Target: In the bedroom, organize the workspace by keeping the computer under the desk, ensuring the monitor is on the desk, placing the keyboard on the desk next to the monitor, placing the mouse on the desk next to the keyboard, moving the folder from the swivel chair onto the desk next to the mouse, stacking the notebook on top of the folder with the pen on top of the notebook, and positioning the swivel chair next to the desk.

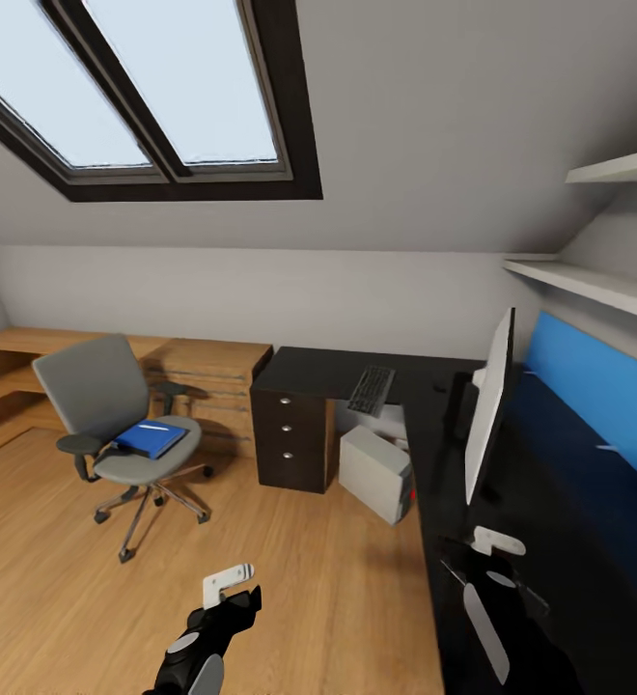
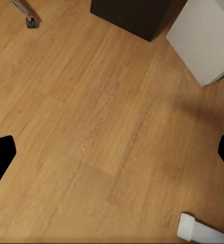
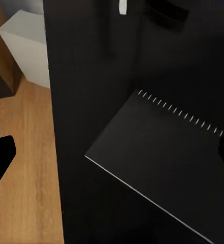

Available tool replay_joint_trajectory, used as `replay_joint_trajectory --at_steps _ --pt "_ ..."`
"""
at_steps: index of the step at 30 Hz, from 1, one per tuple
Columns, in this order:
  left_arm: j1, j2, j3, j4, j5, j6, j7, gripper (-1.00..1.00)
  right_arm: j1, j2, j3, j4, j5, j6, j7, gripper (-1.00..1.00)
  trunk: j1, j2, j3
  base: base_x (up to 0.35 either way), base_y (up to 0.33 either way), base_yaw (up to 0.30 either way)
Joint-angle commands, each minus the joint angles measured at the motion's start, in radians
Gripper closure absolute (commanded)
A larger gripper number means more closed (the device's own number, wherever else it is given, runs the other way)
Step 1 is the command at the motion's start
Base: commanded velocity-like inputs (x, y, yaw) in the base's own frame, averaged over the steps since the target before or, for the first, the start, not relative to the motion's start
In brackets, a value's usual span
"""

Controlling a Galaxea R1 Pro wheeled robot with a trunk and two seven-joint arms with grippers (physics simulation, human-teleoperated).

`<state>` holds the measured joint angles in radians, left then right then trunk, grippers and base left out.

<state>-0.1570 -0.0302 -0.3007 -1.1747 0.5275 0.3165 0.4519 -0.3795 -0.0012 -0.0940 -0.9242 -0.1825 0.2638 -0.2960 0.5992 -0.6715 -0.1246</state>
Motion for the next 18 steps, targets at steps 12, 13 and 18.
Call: replay_joint_trajectory --at_steps 12,13,18 --pt "-0.001 0.000 0.016 -0.002 0.009 0.004 0.008 -1.00 -0.001 -0.022 -0.002 0.024 -0.005 0.000 -0.006 -1.00 0.000 -0.002 -0.002 -0.006 -0.283 0.000" --pt "-0.001 0.000 0.018 -0.002 0.009 0.004 0.008 -1.00 -0.002 -0.027 -0.002 0.031 -0.005 0.000 -0.005 -1.00 0.000 -0.002 -0.002 -0.001 -0.074 0.000" --pt "-0.001 0.001 0.024 -0.002 0.009 0.004 0.008 -1.00 -0.014 -0.045 -0.002 0.063 -0.005 -0.001 -0.004 -1.00 0.000 -0.002 -0.002 0.000 -0.036 0.000"
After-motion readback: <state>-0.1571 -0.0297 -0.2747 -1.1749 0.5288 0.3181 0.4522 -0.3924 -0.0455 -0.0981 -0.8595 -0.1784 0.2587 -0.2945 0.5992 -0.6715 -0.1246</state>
